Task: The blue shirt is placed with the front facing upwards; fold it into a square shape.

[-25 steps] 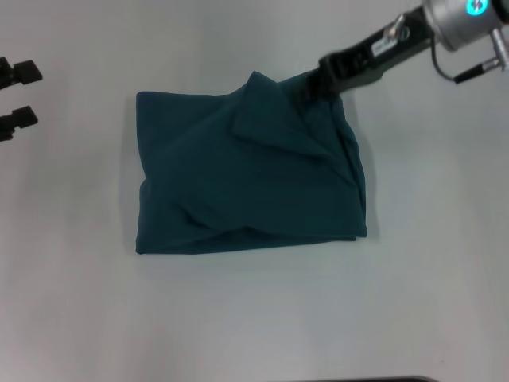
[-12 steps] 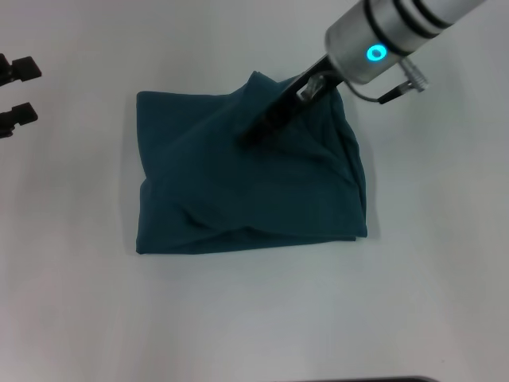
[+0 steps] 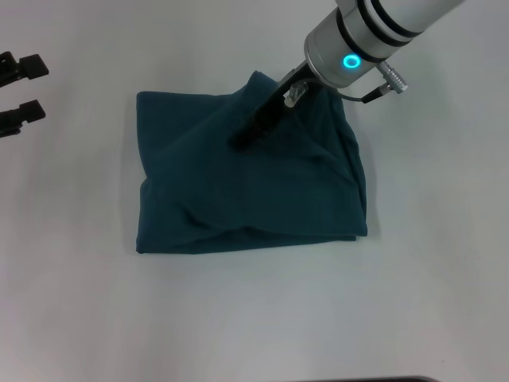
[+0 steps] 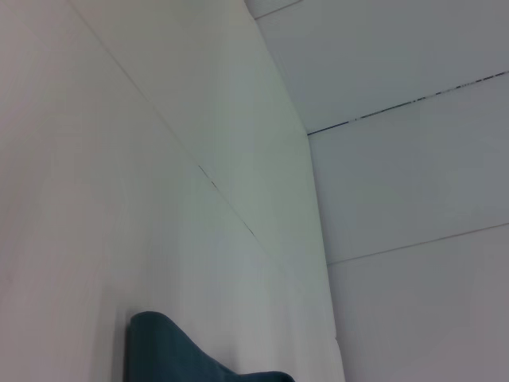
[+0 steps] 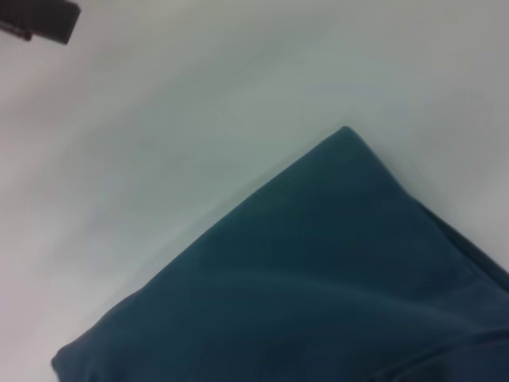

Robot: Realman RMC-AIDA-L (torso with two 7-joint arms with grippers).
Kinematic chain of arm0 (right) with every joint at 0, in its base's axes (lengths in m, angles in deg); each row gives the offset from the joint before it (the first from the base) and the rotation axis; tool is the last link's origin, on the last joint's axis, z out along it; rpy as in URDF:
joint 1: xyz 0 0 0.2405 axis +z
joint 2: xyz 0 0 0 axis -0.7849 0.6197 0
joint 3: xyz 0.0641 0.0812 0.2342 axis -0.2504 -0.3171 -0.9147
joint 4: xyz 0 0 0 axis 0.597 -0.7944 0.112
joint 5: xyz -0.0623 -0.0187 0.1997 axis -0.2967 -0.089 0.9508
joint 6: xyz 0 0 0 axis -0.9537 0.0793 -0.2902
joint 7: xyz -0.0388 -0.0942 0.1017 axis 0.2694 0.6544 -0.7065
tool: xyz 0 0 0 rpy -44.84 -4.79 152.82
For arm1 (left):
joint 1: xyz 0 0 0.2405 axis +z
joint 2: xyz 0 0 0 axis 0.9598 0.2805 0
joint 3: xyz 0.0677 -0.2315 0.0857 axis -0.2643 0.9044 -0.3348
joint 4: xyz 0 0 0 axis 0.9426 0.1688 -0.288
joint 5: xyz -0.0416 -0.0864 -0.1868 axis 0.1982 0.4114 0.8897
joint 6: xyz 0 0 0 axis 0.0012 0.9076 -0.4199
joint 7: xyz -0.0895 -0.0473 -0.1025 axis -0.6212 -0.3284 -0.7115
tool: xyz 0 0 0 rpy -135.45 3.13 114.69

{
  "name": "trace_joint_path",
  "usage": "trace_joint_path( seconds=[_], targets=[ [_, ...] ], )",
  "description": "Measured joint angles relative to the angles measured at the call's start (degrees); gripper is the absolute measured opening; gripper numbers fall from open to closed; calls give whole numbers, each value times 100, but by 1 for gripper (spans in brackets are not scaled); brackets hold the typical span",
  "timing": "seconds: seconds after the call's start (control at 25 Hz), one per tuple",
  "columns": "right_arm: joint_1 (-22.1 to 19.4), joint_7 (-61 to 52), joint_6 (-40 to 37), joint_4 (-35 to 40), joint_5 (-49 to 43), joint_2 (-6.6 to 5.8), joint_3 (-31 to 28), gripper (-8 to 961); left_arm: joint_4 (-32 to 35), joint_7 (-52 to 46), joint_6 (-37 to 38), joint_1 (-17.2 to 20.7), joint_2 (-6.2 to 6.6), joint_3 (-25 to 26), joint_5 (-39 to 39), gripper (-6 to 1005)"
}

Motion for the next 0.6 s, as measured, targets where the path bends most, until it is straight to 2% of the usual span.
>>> trace_joint_path(
  seconds=[0.12,0.4,0.6],
  targets=[
    [1,-24,91,-86,-24,-10,7,681,2,0,-3,-1,-2,-2,3,886],
    [26,-276,266,-197,-193,14,40,652,1,0,-35,-3,-18,-18,9,886],
    [8,-346,222,-134,-152,-25,-17,632,2,7,-32,-4,-18,-33,9,886]
  ],
)
